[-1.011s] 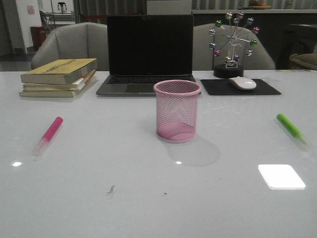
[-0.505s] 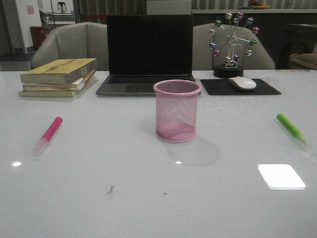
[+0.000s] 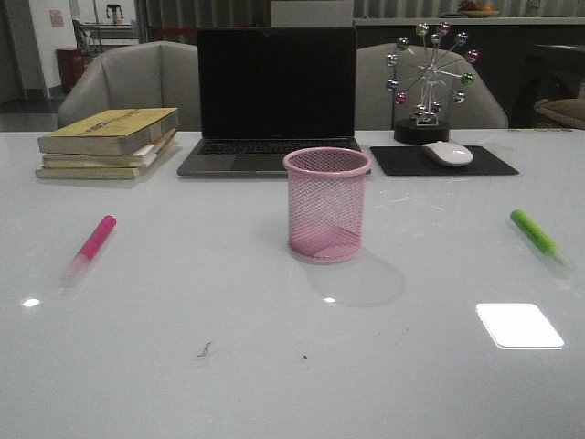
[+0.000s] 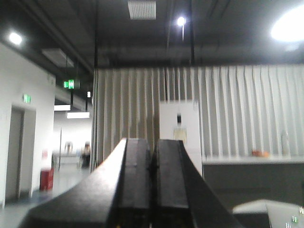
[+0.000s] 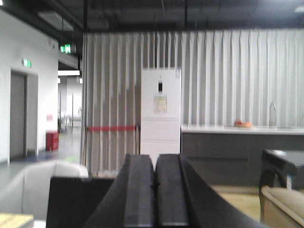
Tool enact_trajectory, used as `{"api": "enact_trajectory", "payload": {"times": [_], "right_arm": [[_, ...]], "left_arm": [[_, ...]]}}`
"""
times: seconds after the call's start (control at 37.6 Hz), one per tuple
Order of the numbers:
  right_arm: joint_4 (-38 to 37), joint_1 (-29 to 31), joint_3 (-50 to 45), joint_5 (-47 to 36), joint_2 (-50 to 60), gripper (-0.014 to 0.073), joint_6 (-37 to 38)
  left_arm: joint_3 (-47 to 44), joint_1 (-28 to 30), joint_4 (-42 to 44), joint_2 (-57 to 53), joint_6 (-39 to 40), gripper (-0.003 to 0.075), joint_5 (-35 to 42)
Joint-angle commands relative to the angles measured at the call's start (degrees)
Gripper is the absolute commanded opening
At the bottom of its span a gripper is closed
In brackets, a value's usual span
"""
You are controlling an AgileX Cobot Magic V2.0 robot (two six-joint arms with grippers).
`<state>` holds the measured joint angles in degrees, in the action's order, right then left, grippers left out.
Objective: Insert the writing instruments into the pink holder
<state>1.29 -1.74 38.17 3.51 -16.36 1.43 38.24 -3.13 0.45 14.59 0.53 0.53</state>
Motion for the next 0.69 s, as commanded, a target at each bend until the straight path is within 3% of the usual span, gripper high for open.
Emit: {"api": "enact_trajectory", "payload": {"times": [0.0, 0.13, 0.4, 0.59, 0.66], "right_arm": [[-1.7, 0.2, 4.1, -1.2, -5.6, 0.0021, -0.3], [-1.7, 0.2, 4.4, 0.8, -10.8, 0.0021, -0.3], [-1.7, 0.2, 4.4, 12.8, -18.9, 0.0021, -0.3], [-1.7, 0.2, 4.4, 16.5, -21.2, 0.0021, -0.3], [-1.7, 0.2, 4.4, 16.9, -21.4, 0.0043, -0.3]], "left_arm": [[6.3, -0.4, 0.2, 6.7, 0.6, 0.0099, -4.6], [9.2, -0.4, 0.2, 14.4, 0.6, 0.0099, -10.1], [9.3, -0.4, 0.2, 24.0, 0.6, 0.0099, -18.0], [9.3, -0.4, 0.2, 28.1, 0.6, 0.0106, -19.3], [9.3, -0.4, 0.2, 29.6, 0.6, 0.0144, -19.4]]}}
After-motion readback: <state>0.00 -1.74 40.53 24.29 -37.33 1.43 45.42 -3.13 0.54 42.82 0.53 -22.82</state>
